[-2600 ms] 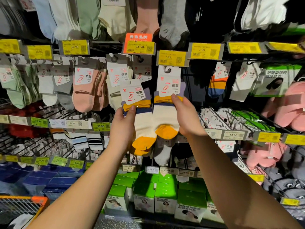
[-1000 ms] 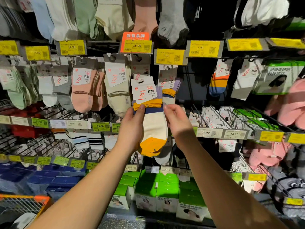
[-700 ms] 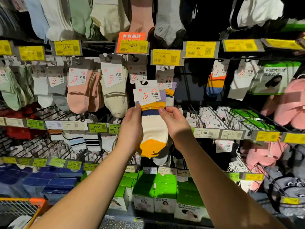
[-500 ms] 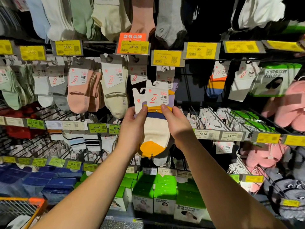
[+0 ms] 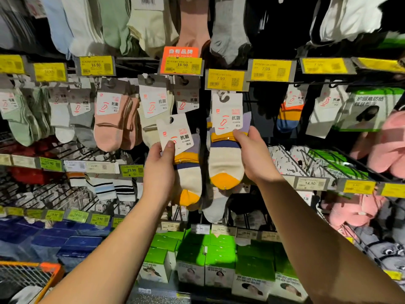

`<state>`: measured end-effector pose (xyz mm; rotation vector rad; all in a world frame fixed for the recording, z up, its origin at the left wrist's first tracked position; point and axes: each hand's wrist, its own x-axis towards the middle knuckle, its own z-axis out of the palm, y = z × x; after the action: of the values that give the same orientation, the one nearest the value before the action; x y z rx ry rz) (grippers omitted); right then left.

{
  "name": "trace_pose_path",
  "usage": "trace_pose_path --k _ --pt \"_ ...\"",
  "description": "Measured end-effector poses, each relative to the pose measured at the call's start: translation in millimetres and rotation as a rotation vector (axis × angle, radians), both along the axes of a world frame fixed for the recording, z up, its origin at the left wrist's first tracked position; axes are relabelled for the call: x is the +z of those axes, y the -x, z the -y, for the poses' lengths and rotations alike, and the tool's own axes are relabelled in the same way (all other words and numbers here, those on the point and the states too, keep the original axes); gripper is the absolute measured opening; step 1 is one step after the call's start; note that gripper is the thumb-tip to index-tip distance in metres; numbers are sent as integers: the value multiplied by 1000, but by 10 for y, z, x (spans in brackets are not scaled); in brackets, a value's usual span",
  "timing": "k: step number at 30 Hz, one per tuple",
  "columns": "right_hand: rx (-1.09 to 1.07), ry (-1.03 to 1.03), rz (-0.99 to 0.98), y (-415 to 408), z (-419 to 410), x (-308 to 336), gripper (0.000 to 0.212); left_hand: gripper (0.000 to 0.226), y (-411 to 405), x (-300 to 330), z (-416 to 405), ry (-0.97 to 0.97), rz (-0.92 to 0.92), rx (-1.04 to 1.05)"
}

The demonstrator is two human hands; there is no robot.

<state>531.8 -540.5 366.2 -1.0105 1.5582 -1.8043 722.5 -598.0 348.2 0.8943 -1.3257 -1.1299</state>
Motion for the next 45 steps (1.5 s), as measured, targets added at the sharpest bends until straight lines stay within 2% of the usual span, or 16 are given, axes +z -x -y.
trace_pose_path --k 4,10,14,22,28,34,39,40,43,45 --pt "4 -23 -65 90 168 24 30 15 18 -3 15 13 37 12" --pt "-36 -41 -87 170 294 72 21 14 43 36 -22 -2 33 -8" --pt "-48 1 -24 190 291 38 13 15 18 58 -28 -12 24 -8" --pt "-63 -63 -79 239 376 -38 18 15 23 9 -25 -30 -15 -45" --pt "-144 -174 -197 340 628 19 36 15 100 14 -74 -43 -24 -71" --pt "-166 -291 -182 522 837 29 46 15 133 38 -87 -30 0 -76" --pt "-110 -386 -165 543 879 -49 87 16 159 74 -90 -50 -13 -102" --pt "-102 -397 -175 553 865 -61 88 17 161 82 -87 -48 -8 -103" --pt "-111 -414 -207 571 757 -129 69 17 164 79 -67 -47 -6 -101" --pt "-143 -387 -185 586 668 -229 72 19 171 73 -71 -55 -18 -115"
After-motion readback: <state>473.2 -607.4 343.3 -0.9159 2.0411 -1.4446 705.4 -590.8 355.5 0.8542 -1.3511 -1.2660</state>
